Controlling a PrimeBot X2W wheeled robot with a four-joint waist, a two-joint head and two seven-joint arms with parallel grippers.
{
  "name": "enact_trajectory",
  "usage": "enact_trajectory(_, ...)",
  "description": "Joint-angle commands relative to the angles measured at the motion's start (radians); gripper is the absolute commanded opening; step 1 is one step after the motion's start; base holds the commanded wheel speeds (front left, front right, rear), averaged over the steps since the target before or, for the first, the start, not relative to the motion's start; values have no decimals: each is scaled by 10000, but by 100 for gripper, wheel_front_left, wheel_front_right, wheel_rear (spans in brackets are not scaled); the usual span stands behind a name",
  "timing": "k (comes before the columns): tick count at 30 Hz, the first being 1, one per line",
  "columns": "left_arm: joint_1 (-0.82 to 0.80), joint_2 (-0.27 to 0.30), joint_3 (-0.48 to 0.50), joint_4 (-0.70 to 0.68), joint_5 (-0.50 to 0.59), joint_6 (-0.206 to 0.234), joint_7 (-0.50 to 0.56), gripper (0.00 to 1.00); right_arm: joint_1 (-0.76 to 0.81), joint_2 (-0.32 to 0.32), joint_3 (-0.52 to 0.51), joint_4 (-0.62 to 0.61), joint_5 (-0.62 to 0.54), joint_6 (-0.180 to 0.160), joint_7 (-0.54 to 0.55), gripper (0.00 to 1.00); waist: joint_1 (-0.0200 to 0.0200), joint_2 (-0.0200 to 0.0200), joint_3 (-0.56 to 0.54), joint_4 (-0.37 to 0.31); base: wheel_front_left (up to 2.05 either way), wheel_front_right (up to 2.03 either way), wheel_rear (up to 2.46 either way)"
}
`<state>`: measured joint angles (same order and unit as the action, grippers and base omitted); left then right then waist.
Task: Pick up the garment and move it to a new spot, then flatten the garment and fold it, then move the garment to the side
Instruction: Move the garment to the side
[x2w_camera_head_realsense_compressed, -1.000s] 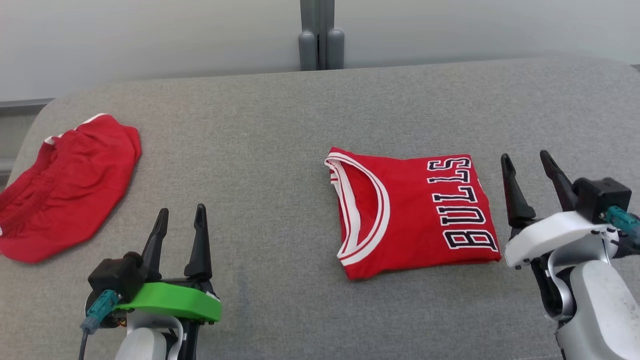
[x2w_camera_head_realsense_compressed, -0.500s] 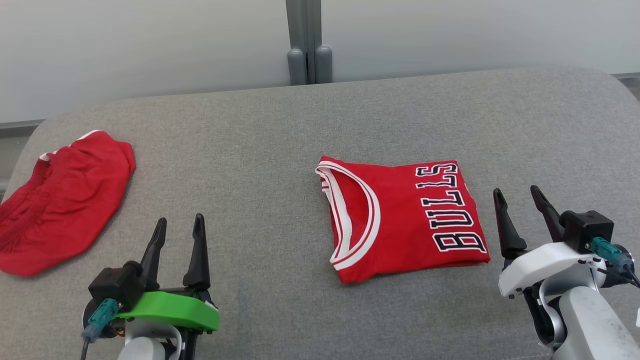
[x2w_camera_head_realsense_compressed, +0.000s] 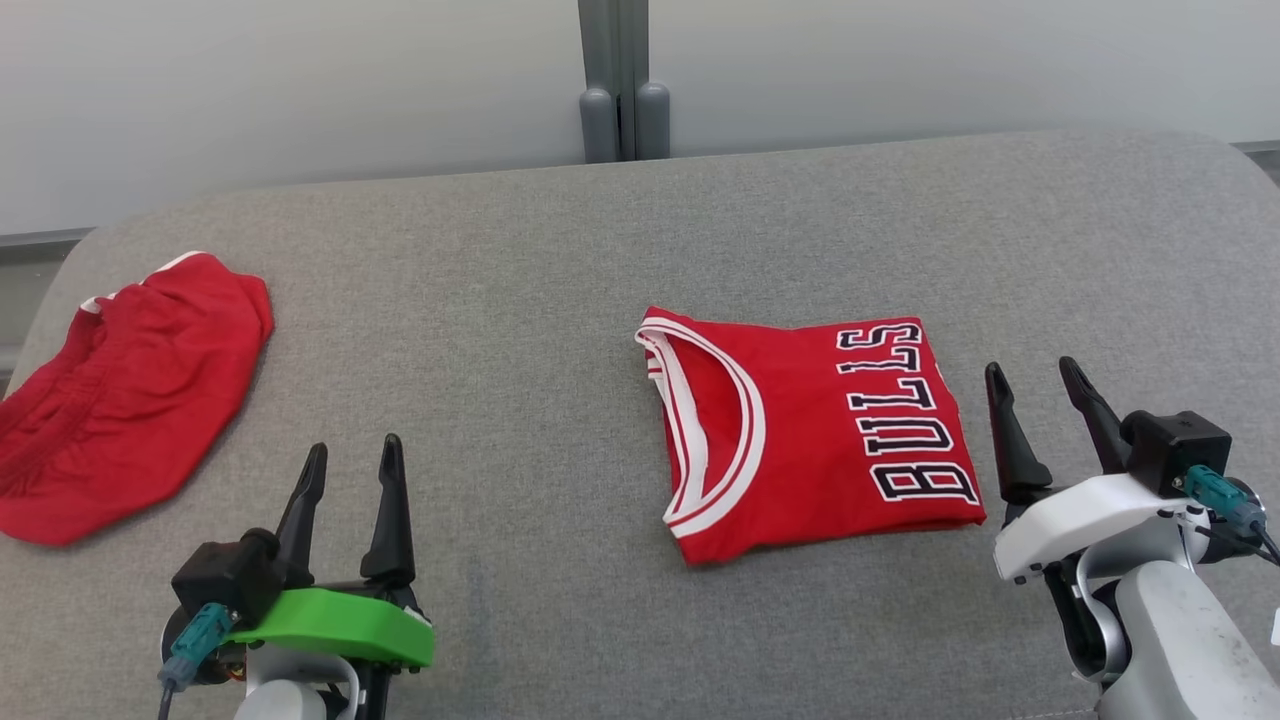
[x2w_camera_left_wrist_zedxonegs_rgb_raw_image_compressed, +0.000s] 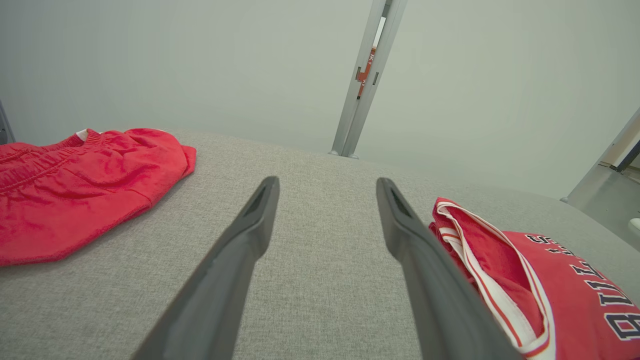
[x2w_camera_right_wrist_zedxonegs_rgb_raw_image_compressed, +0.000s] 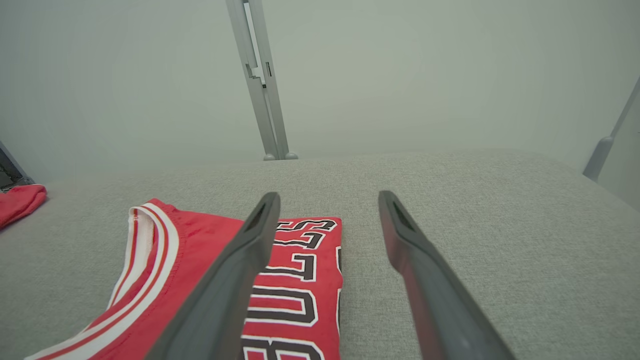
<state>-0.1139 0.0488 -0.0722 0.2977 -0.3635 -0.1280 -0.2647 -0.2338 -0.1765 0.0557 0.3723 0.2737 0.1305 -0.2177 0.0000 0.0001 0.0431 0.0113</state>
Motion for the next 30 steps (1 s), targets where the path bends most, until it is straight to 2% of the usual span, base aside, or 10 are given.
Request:
enact_trajectory(1,91,34,4,20,108,-40,10,100,-127,-3,-51,-5,-23,3,0,100,0,-1,18,9,0,0,0)
enact_trajectory(6,21,34,-34,-8,169,-40,10,100,-397,-112,-289,1,-88,5,638,100,0,-1,108,73,0,0,0)
enact_trajectory(14,-81,34,-118,-54,91,-40,10,100,-985,-274,-767,435,-146,5,3566,100,0,-1,516,541,0,0,0)
enact_trajectory(21,-335,34,-191,-146,-4,-40,10,100,-1363,-235,-1022,975,158,5,4866,100,0,-1,1125,1048,0,0,0)
enact_trajectory(30,-458,34,-141,-145,50,-40,11,100,-1273,-50,-688,1951,151,5,6020,100,0,-1,1397,1325,0,0,0)
